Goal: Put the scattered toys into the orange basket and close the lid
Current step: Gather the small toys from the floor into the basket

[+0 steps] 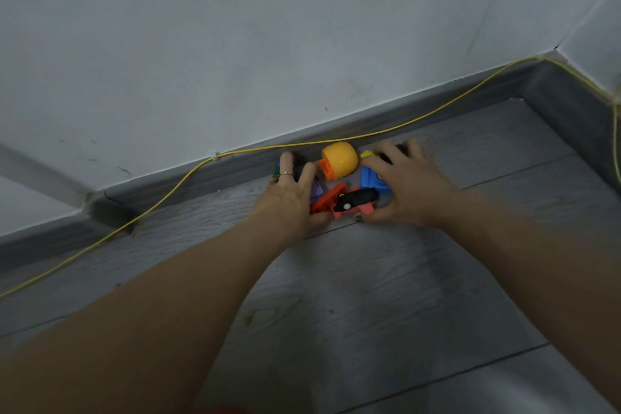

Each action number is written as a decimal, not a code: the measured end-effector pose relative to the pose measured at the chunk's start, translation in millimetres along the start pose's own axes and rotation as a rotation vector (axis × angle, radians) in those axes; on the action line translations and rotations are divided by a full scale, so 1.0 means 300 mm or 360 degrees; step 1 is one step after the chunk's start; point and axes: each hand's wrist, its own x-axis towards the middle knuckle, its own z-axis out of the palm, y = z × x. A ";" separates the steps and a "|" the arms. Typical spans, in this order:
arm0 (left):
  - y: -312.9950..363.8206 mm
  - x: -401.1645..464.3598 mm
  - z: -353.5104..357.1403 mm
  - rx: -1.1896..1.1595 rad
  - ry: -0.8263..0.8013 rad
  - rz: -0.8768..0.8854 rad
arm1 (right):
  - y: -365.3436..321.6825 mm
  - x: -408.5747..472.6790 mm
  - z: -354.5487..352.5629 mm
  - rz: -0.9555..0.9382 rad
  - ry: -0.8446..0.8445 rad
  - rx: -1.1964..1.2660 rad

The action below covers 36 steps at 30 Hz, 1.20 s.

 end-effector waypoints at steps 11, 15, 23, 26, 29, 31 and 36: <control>-0.028 -0.088 0.022 -0.0072 -0.0279 -0.0235 | -0.118 -0.119 0.048 -0.0044 0.0182 -0.0021; -0.022 -0.124 -0.004 0.0010 -0.0569 -0.0306 | -0.142 -0.167 0.049 0.0000 0.0143 0.0032; 0.002 -0.223 -0.093 -0.0108 -0.0778 -0.0338 | -0.160 -0.258 -0.009 0.0239 0.0091 0.0303; 0.013 -0.255 -0.145 -0.0166 -0.0665 -0.0293 | -0.174 -0.284 -0.046 0.0260 0.0083 0.0304; 0.018 -0.300 -0.220 -0.0185 -0.0503 -0.0210 | -0.202 -0.303 -0.107 0.0229 0.0237 0.0387; 0.012 -0.344 -0.286 -0.0268 -0.0360 -0.0177 | -0.244 -0.303 -0.163 0.0155 0.0360 0.0445; -0.014 -0.509 -0.472 -0.0367 -0.0144 -0.0015 | -0.450 -0.297 -0.359 0.0286 0.0711 0.1148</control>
